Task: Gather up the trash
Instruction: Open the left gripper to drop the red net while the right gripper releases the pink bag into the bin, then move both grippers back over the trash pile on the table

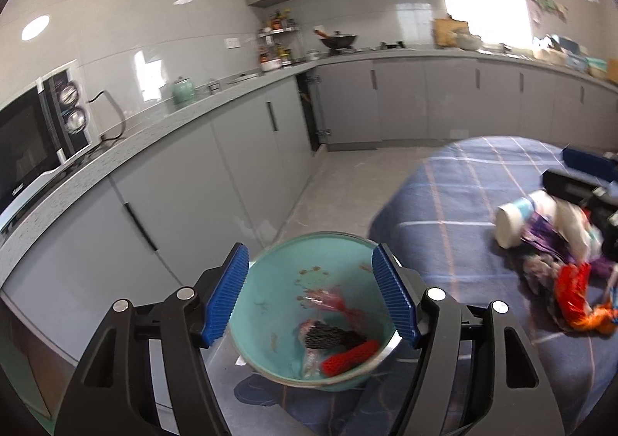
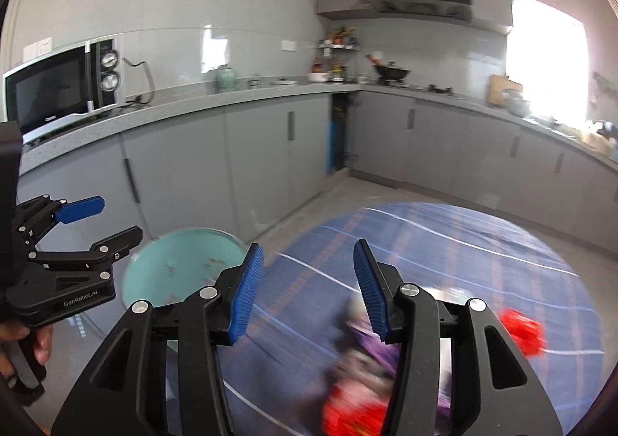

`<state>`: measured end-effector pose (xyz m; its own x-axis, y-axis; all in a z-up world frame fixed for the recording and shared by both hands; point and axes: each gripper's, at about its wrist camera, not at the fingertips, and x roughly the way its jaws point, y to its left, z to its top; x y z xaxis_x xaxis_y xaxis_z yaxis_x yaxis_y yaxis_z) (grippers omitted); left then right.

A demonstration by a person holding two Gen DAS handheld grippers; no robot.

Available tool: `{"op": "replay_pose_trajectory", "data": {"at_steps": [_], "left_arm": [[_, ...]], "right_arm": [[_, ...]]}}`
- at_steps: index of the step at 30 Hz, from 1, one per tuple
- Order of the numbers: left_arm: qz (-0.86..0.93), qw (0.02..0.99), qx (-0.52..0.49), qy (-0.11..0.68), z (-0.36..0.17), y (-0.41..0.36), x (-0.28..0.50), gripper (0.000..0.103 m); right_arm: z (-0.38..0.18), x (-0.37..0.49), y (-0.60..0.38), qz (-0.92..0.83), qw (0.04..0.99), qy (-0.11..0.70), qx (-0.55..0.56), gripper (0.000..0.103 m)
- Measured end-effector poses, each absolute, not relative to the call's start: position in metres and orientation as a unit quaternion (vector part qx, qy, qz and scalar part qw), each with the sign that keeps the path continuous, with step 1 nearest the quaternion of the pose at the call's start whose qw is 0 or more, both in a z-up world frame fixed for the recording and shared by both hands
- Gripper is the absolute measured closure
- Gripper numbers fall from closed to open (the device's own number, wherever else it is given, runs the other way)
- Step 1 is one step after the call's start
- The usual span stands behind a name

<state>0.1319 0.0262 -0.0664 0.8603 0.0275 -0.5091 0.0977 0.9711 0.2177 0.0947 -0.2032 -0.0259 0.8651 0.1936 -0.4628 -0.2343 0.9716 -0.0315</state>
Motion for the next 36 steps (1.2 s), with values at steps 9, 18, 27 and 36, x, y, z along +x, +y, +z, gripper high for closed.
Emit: {"op": "replay_pose_trajectory", "data": {"at_steps": [9, 18, 27, 36], "left_arm": [[-0.096, 0.938, 0.168, 0.287, -0.096, -0.065, 0.106, 0.034], [-0.158, 0.923, 0.175, 0.305, -0.112, -0.134, 0.087, 0.034], [-0.174, 0.908, 0.191, 0.330, -0.139, -0.164, 0.091, 0.043], [-0.214, 0.896, 0.194, 0.339, -0.144, -0.173, 0.088, 0.097]], "right_arm": [[-0.053, 0.024, -0.327, -0.006, 0.965, 0.264, -0.010, 0.048], [-0.086, -0.017, -0.363, -0.024, 0.958, 0.285, 0.005, 0.041], [-0.101, -0.014, -0.362, 0.002, 0.954, 0.299, 0.020, 0.040], [-0.109, -0.005, -0.360, 0.011, 0.950, 0.311, 0.026, 0.040]]}}
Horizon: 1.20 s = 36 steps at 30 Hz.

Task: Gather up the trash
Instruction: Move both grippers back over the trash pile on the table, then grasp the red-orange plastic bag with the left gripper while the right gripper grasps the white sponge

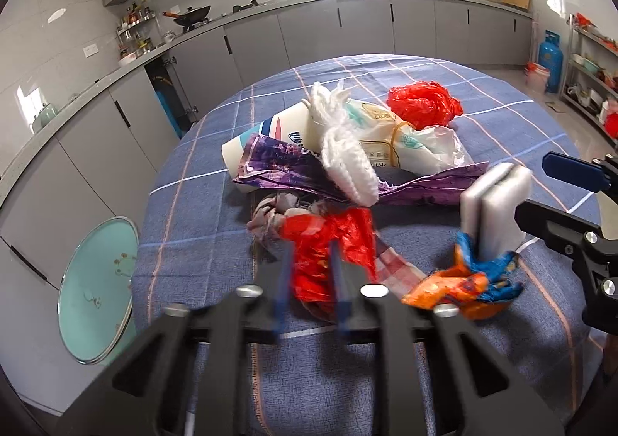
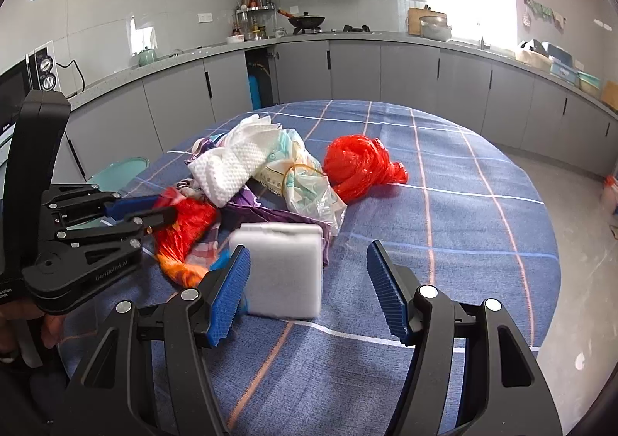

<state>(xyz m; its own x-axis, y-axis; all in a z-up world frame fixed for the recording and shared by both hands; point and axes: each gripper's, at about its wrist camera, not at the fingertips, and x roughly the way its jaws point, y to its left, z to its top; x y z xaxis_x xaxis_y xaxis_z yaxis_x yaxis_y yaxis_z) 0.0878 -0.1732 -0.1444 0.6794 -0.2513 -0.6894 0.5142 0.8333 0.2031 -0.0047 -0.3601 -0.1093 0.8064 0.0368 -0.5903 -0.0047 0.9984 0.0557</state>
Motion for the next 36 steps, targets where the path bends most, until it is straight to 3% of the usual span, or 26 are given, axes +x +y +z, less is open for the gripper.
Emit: {"op": "replay_pose_trajectory", "data": {"at_steps": [19, 21, 23, 36], "left_arm": [[-0.192, 0.929, 0.175, 0.264, -0.081, -0.131, 0.069, 0.100], [-0.182, 0.935, 0.170, 0.254, -0.071, -0.122, 0.070, 0.100], [-0.169, 0.940, 0.165, 0.246, -0.062, -0.111, 0.072, 0.100], [-0.095, 0.960, 0.149, 0.216, -0.022, -0.049, 0.087, 0.100]], "right_arm": [[-0.119, 0.006, -0.346, 0.024, 0.946, 0.324, 0.013, 0.040], [-0.124, 0.010, -0.346, 0.035, 0.940, 0.338, 0.018, 0.050], [-0.124, 0.008, -0.345, 0.037, 0.941, 0.337, 0.013, 0.053], [-0.093, 0.000, -0.336, 0.052, 0.955, 0.291, 0.007, 0.055]]}}
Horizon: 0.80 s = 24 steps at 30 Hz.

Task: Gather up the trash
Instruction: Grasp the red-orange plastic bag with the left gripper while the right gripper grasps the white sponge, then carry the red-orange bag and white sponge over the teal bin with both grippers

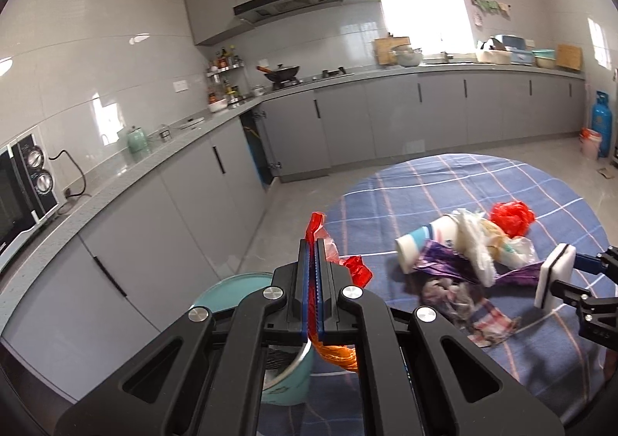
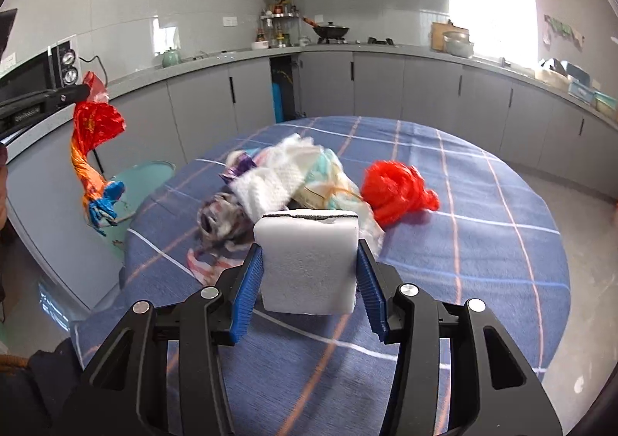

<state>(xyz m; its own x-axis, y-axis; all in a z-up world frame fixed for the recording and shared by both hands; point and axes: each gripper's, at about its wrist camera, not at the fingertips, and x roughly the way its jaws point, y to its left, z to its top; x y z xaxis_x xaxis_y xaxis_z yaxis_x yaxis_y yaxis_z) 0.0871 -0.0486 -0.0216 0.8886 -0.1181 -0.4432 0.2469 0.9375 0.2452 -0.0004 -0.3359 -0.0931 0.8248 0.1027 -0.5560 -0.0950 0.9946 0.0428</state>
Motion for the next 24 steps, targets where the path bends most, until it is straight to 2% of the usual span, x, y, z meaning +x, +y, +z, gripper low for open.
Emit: {"op": "replay_pose_trajectory", "data": {"at_steps": [24], "left_arm": [[-0.014, 0.968, 0.131, 0.214, -0.029, 0.016, 0.107, 0.100]], "right_arm": [[-0.024, 0.087, -0.235, 0.143, 0.965, 0.220, -0.004, 0.055]]}}
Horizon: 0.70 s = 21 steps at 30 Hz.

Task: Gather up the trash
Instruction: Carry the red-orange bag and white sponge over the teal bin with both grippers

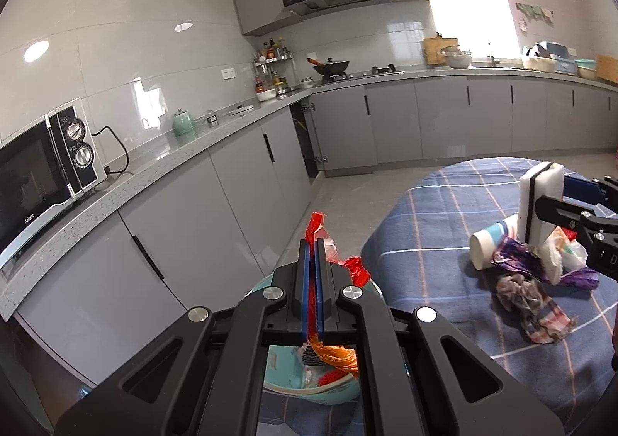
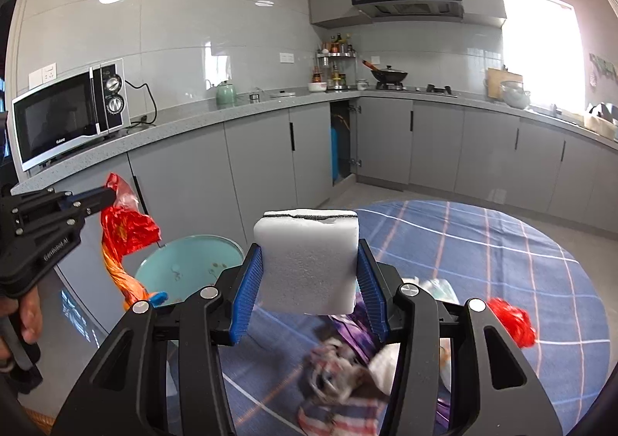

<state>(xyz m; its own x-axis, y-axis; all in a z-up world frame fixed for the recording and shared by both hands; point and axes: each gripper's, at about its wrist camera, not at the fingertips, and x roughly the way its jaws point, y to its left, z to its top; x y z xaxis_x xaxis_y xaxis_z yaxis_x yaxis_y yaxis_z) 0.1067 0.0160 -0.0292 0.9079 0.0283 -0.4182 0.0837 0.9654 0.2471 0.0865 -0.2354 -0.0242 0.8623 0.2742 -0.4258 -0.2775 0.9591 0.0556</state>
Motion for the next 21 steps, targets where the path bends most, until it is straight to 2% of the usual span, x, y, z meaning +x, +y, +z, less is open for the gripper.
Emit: {"op": "replay_pose_trajectory", "data": {"at_steps": [21], "left_arm": [[0.030, 0.972, 0.112, 0.207, -0.032, 0.053, 0.133, 0.100]], "right_arm": [[-0.027, 0.136, -0.185, 0.179, 0.958, 0.224, -0.021, 0.054]]}}
